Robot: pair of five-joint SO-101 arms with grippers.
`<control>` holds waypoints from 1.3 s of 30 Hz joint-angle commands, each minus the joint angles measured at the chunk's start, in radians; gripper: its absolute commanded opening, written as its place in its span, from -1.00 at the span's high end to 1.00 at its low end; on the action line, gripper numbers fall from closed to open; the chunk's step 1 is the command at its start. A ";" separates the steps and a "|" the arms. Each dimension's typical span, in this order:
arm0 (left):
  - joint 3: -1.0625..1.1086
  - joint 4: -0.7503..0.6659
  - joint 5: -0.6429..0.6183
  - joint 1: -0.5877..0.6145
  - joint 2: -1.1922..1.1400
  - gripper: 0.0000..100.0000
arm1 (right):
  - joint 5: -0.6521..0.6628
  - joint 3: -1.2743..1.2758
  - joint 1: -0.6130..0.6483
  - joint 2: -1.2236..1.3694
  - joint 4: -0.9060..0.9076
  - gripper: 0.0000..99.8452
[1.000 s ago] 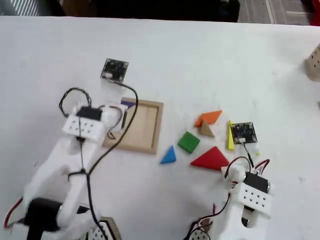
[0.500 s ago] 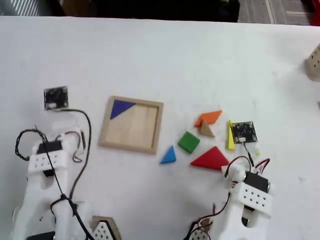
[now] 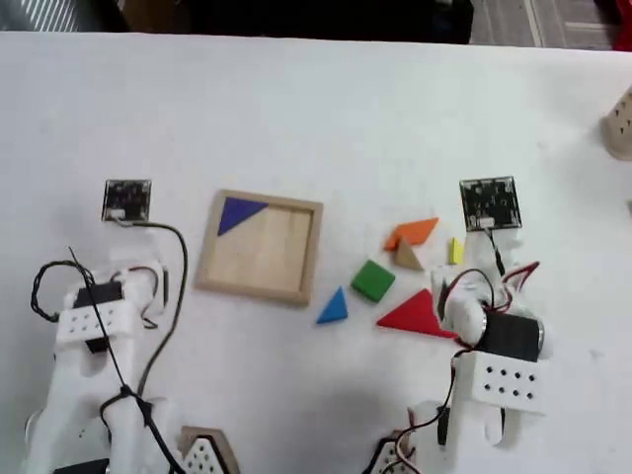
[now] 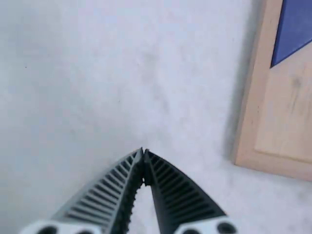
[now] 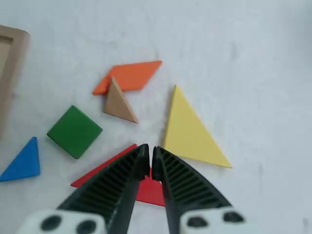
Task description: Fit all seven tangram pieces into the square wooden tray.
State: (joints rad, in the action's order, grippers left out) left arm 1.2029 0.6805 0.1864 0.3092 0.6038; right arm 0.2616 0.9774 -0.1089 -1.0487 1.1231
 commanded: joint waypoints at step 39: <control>-0.002 -0.021 0.008 -0.025 0.027 0.95 | -0.120 -0.341 0.231 1.021 -0.367 0.96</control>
State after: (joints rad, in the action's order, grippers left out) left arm 1.2029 0.6805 0.1880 0.3092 0.6038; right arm 0.0698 0.6813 0.0752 -0.0054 0.6951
